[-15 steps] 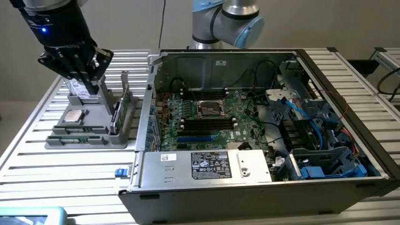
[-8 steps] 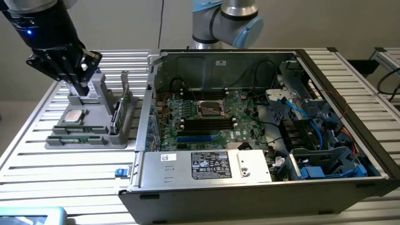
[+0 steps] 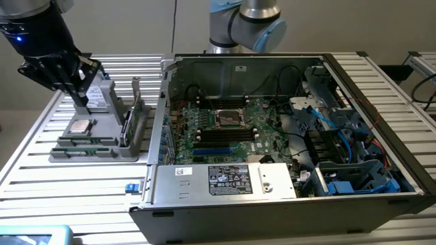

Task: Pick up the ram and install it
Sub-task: 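Reach for the ram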

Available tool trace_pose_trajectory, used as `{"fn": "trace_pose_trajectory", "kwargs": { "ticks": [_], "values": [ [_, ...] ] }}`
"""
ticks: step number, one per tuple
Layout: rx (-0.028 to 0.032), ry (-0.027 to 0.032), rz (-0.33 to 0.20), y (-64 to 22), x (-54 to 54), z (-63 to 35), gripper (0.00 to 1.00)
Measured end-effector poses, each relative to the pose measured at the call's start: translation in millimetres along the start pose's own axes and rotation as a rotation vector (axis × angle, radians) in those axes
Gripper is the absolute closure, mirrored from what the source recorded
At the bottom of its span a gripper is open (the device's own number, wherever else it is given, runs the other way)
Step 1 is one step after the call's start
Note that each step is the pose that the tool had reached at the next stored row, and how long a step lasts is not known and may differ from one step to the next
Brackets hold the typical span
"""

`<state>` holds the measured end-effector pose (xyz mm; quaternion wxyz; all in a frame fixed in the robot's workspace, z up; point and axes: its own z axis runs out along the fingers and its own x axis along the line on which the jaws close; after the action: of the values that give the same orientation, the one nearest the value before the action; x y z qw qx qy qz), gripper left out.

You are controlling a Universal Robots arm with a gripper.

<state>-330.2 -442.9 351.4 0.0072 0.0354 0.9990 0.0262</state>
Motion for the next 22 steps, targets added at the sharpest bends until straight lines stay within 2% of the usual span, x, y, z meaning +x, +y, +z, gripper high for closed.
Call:
{"fn": "trace_pose_trajectory", "kwargs": {
  "ticks": [9,14,16,18,22],
  "values": [
    [0.0016,0.0003,0.000,0.7,22.3,9.3,0.89],
    [0.0041,0.0005,-0.001,10.1,31.3,13.5,0.89],
    [0.0050,0.0004,-0.002,11.3,34.0,14.7,0.89],
    [0.0078,0.0002,-0.005,11.1,35.5,16.0,0.89],
    [0.0181,0.0001,-0.015,10.8,36.2,19.8,0.89]
  ]
}}
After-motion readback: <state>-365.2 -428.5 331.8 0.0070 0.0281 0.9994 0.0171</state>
